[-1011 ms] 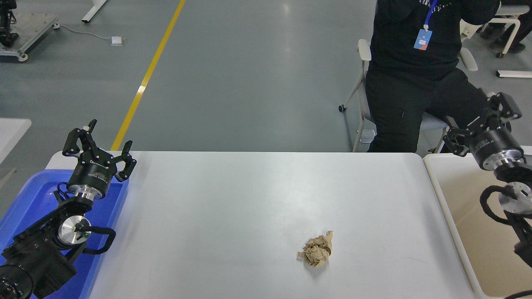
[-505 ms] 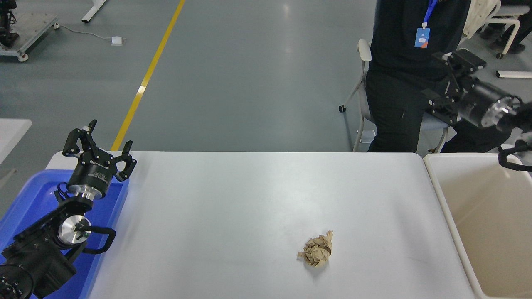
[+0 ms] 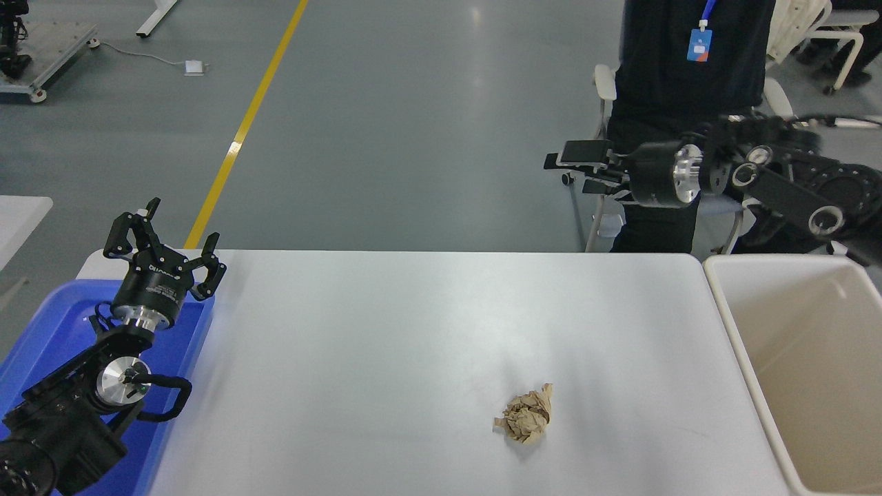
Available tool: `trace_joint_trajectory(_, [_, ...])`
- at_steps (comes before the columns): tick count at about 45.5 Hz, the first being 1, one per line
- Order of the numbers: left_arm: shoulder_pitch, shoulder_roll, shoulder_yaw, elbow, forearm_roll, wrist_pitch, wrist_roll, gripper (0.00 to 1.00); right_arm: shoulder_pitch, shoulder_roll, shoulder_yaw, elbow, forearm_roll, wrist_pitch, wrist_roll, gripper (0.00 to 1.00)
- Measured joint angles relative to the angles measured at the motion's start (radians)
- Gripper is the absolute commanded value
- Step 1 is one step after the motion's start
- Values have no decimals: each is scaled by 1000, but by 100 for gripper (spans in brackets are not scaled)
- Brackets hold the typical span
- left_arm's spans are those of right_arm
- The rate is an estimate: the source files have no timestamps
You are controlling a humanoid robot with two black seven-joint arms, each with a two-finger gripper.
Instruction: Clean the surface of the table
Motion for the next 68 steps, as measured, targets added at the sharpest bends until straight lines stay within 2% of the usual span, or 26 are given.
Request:
trace_joint_trajectory(16, [0,0,0,0,0,0,0,100,77,104,-296,163,-155,11,0,99])
trace_joint_trajectory(29, [0,0,0,0,0,0,0,100,75,136,-411,237,-244,8,0,99])
trace_joint_trajectory(68, [0,0,0,0,0,0,0,100,-58,175,-441,196,-269,-57,-2,99])
